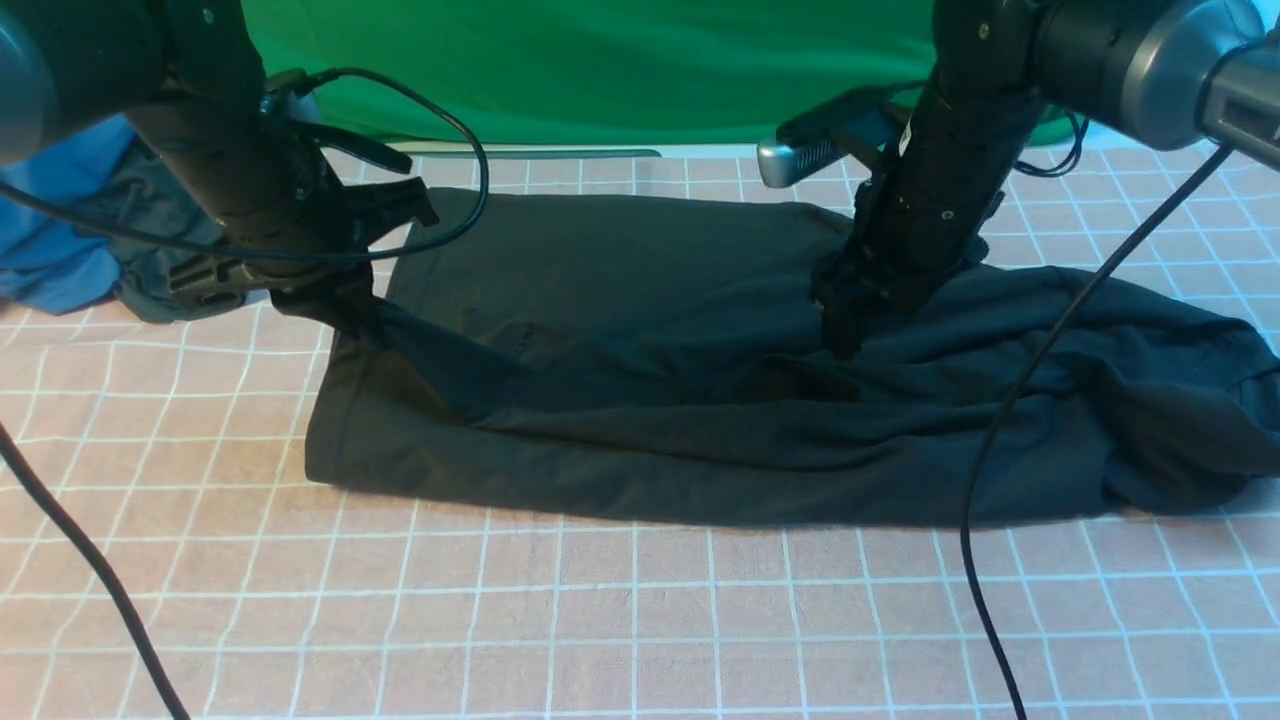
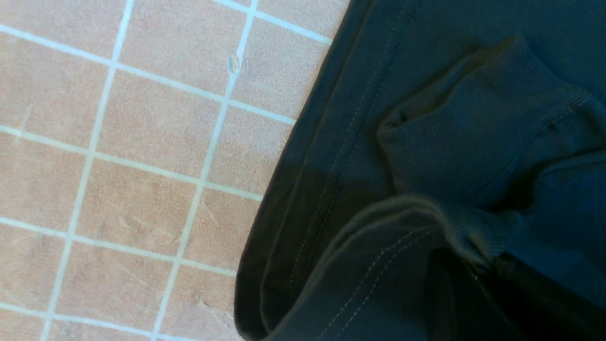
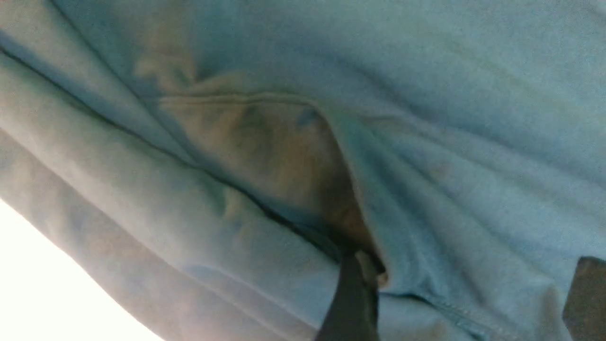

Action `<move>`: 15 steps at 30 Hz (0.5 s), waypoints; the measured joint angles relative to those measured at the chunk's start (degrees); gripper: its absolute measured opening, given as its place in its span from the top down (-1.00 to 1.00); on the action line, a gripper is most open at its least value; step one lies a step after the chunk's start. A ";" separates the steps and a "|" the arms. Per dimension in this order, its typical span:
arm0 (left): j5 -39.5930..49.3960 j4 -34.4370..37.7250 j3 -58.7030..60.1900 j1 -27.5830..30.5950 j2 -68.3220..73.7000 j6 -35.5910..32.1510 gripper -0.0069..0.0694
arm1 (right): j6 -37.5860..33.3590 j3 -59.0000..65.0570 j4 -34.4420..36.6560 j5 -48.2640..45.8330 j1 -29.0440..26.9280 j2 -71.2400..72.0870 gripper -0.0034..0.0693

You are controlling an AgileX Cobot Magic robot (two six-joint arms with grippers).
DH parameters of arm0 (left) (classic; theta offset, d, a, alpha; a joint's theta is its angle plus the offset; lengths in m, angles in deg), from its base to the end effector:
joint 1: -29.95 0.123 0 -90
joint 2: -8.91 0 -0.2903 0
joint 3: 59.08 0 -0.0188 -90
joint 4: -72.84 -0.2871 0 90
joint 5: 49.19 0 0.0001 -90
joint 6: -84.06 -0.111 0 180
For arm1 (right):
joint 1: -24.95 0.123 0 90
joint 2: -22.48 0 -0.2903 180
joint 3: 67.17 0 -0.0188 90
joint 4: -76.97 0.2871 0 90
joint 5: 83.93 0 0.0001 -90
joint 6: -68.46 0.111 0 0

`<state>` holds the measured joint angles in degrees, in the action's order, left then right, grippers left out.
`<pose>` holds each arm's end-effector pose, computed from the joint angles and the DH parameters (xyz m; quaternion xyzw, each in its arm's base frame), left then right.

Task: Fold a long-sleeved shirt over a pink coffee tablecloth.
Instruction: 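Fold the black garment in half by bringing its near edge over to the far edge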

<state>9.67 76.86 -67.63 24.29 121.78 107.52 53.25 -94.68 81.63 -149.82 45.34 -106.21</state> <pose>0.4250 -0.0488 0.2316 -0.1663 0.9746 -0.0681 0.1333 0.4579 0.1790 0.2045 -0.2918 0.9491 0.0438 0.1106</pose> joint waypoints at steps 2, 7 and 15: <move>0.00 0.00 0.00 0.00 0.00 0.00 0.73 | 0.00 0.00 0.17 -0.25 0.00 -1.04 -0.70; 0.00 0.00 0.00 0.00 0.00 0.00 0.73 | 0.00 0.00 1.59 -1.54 0.00 -4.74 -0.70; 0.11 -0.14 0.00 0.00 0.00 -0.07 0.73 | -0.16 0.07 1.91 -3.52 -0.19 -6.23 -0.14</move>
<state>9.77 76.72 -67.63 24.29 121.78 107.45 53.09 -94.60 83.54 -153.34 45.15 -112.44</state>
